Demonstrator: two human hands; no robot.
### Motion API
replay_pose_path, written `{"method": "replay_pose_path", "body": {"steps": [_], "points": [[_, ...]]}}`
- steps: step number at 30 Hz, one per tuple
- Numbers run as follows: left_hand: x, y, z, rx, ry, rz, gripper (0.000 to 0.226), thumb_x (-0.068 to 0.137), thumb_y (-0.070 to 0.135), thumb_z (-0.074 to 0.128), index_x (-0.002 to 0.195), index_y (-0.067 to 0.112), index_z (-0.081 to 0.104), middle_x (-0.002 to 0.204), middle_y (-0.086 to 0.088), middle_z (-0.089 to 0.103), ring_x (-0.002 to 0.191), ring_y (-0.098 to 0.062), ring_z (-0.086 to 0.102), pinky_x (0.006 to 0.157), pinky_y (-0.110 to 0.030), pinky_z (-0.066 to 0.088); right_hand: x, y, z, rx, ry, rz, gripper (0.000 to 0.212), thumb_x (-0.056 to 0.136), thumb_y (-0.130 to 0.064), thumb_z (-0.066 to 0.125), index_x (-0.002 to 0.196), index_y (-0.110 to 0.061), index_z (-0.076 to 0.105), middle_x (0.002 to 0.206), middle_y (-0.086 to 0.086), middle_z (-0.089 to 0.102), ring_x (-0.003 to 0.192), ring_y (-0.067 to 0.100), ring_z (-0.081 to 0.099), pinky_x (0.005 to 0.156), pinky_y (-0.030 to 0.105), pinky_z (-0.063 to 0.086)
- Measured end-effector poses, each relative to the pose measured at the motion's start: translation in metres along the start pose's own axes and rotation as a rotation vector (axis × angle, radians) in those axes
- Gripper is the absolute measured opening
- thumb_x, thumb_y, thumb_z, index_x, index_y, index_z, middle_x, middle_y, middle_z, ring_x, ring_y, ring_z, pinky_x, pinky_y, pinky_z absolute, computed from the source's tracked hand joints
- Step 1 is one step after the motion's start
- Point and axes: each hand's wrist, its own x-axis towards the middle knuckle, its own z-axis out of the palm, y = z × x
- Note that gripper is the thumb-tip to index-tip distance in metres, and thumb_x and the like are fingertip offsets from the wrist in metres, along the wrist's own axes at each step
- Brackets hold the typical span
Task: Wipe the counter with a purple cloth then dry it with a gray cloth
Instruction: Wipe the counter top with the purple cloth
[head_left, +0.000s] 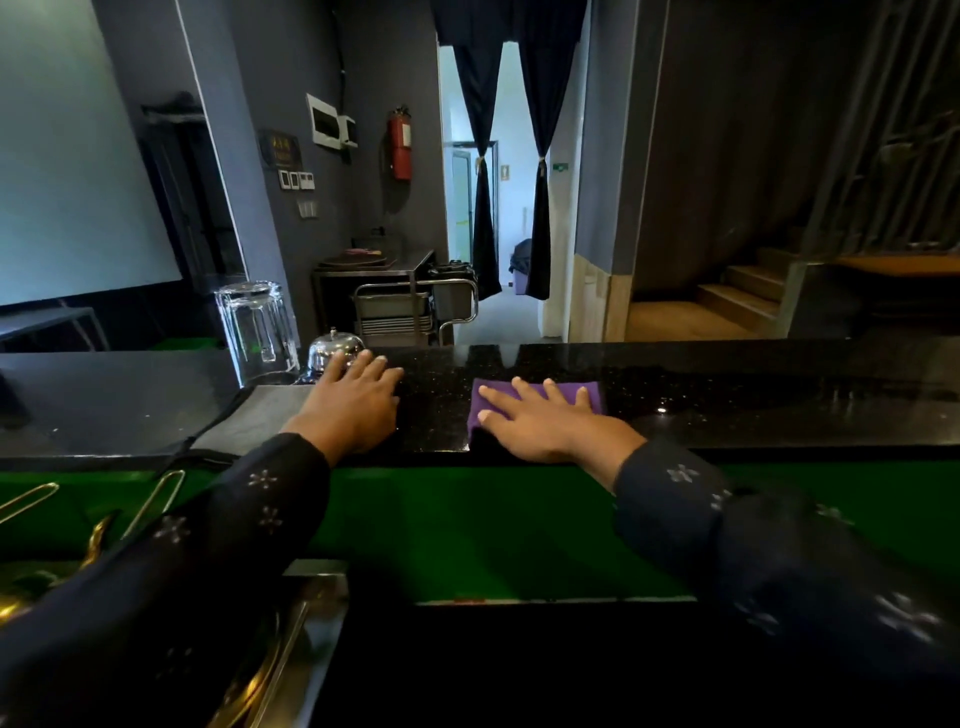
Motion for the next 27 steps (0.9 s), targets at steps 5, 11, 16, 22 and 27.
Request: {"method": "replay_pose_path", "body": {"steps": [5,11,16,22,27], "points": [[0.007,0.036,0.005,-0.323,-0.100,0.033,0.055,0.101,0.042,0.023,0.150,0.017,0.021,0.159,-0.008,0.015,0.147,-0.023,0.008,0.117,-0.042,0.001,-0.019,0.025,0.003,-0.026,0.012,-0.084,0.055,0.093,-0.067,0.015,0.145,-0.055,0.002,0.161,-0.011,-0.006,0.148,0.026,-0.005,0.112,0.058,-0.007],[0.007,0.037,0.011,-0.366,-0.167,0.010,0.055,0.101,0.039,0.018,0.152,0.019,0.014,0.160,-0.004,0.006,0.147,-0.018,0.004,0.118,-0.038,0.001,0.027,0.009,-0.009,0.017,0.004,0.121,0.058,0.095,-0.063,0.014,0.149,-0.046,0.003,0.162,-0.002,-0.007,0.147,0.035,-0.009,0.111,0.064,-0.009],[0.012,0.036,0.012,-0.338,-0.203,0.026,0.055,0.101,0.038,0.016,0.152,0.017,0.009,0.160,-0.005,0.002,0.147,-0.019,0.001,0.117,-0.038,-0.001,0.012,-0.007,0.006,-0.044,0.012,-0.079,0.055,0.095,-0.063,0.014,0.147,-0.050,0.001,0.161,-0.007,-0.008,0.148,0.030,-0.008,0.113,0.059,-0.008],[0.015,0.036,0.017,-0.363,-0.171,0.037,0.055,0.101,0.038,0.017,0.152,0.018,0.009,0.160,-0.004,0.002,0.147,-0.018,0.001,0.117,-0.036,-0.001,0.035,0.029,-0.010,-0.020,-0.008,-0.014,0.054,0.094,-0.064,0.015,0.146,-0.053,0.003,0.161,-0.009,-0.005,0.148,0.027,-0.004,0.113,0.058,-0.006],[0.012,0.035,0.014,-0.386,-0.177,0.019,0.056,0.101,0.038,0.019,0.152,0.017,0.010,0.160,-0.004,0.003,0.147,-0.017,0.002,0.117,-0.035,-0.001,0.103,-0.005,-0.014,-0.001,0.016,0.125,0.061,0.095,-0.063,0.016,0.151,-0.042,0.004,0.162,0.001,-0.006,0.146,0.037,-0.009,0.111,0.064,-0.010]]}}
